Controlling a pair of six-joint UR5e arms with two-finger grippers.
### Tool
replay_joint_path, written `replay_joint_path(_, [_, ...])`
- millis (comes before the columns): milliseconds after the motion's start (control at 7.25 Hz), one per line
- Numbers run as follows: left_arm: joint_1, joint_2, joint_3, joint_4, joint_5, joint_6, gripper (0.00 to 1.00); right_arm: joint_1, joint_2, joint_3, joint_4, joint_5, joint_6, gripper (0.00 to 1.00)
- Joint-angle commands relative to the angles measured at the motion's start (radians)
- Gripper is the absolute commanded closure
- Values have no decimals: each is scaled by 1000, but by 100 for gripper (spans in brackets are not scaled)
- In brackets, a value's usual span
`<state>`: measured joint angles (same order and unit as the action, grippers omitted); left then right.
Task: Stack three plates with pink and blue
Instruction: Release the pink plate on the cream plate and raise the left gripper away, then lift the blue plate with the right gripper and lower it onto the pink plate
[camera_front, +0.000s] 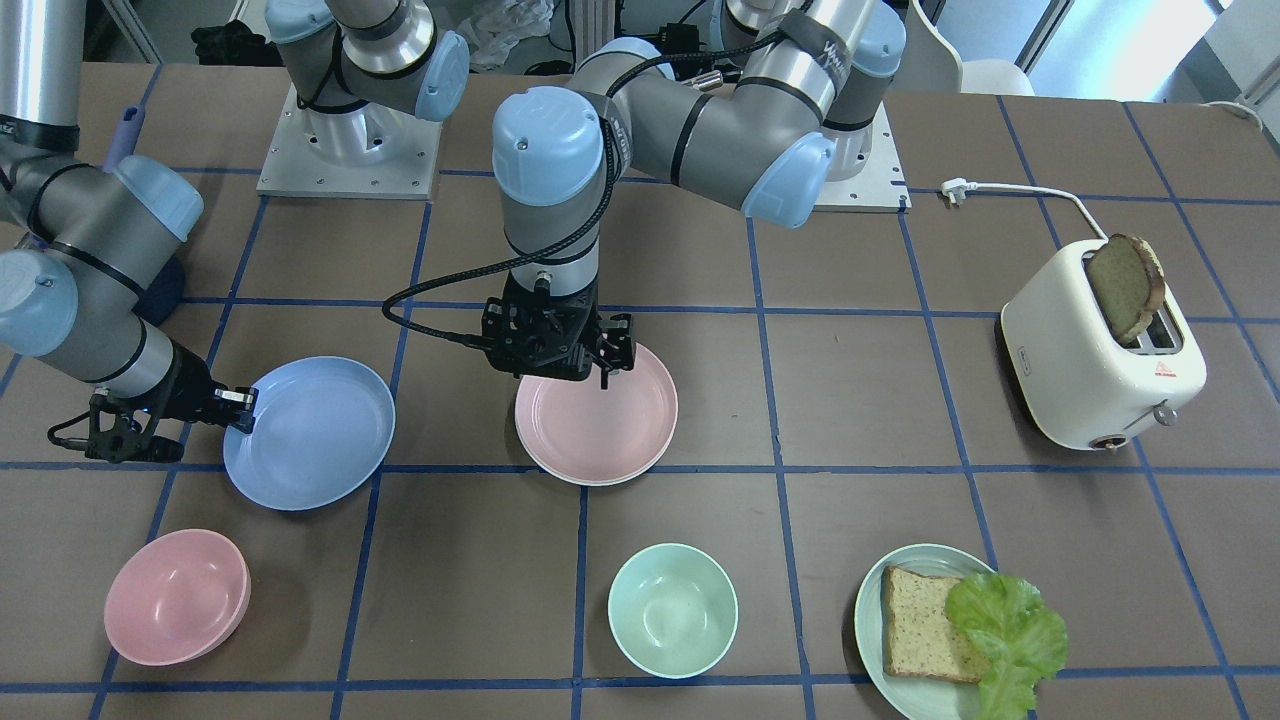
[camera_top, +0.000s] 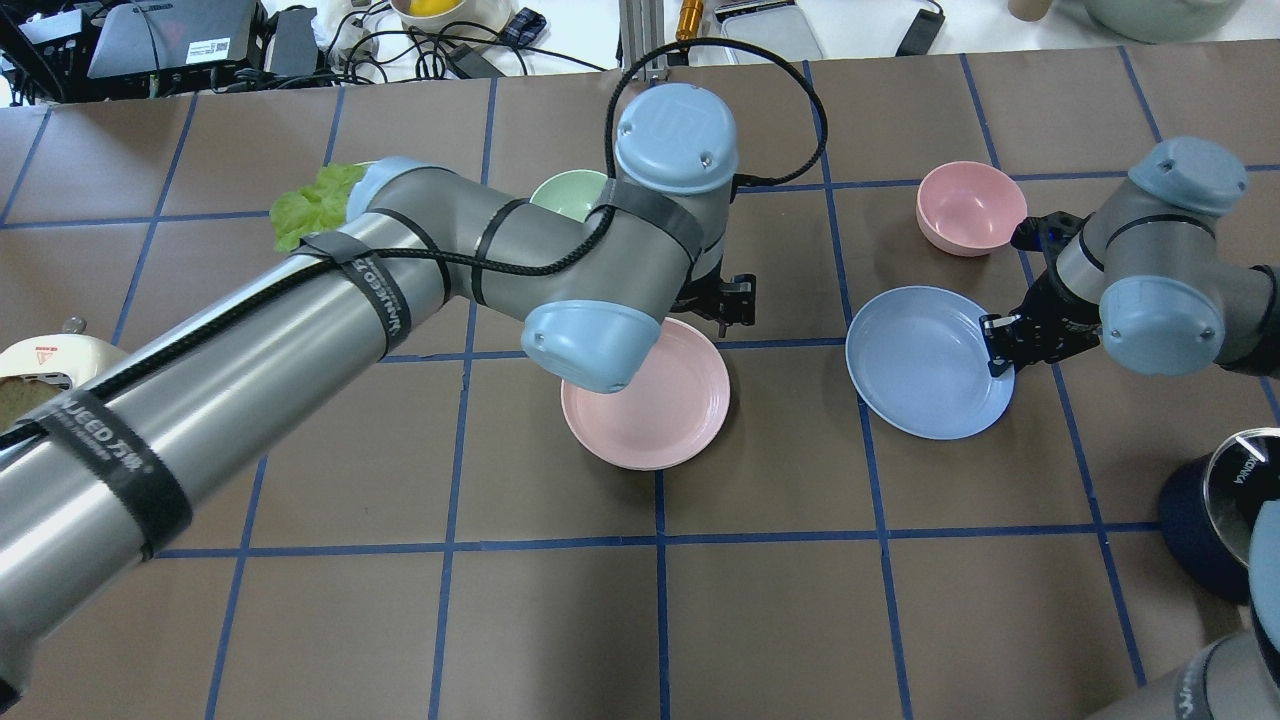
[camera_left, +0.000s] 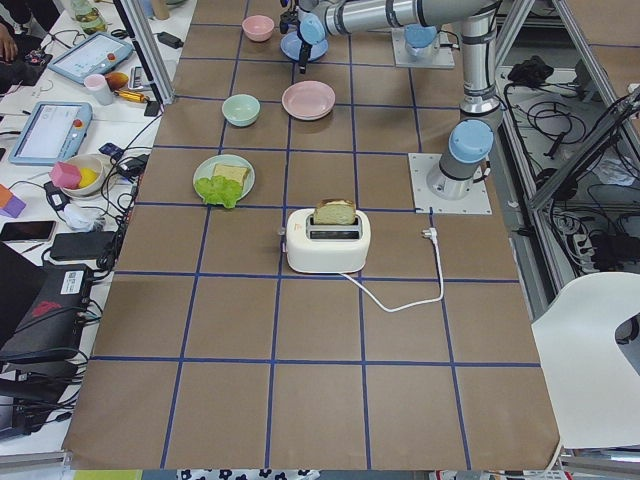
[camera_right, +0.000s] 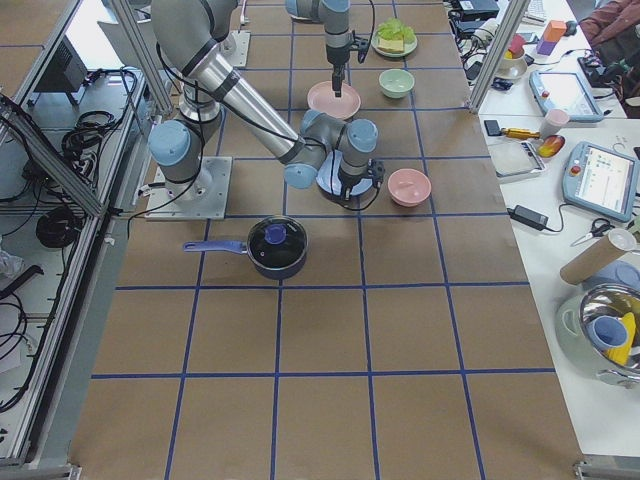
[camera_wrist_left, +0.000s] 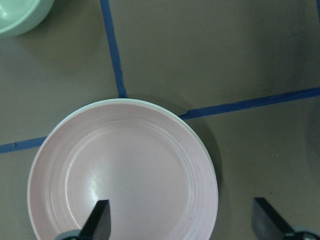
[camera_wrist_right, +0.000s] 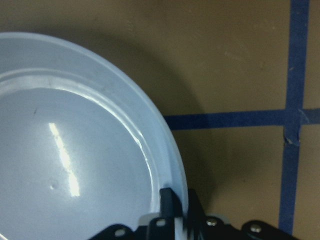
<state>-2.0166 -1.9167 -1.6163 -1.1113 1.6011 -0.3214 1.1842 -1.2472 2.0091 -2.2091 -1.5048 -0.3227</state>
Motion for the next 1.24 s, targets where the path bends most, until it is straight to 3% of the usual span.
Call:
replay_joint_path(0, [132,117,9,-146,-24,51,0,5,-79,-4,78,5,1,100])
replay_joint_path(414, [217,299,6,-375,-24,129,0,5,-107,-9,114,6,2,100])
replay_joint_path(690, [263,382,-10,-404,-20,146,0,17,-153,-38,202,64,71,100])
replay_joint_path(966, [317,415,-48,-420,-23,169,0,69,-176,-39,216,64,112,100])
replay_joint_path(1103, [317,429,-59,-423,-17,185,0,86,-198,-36,265,131,137,100])
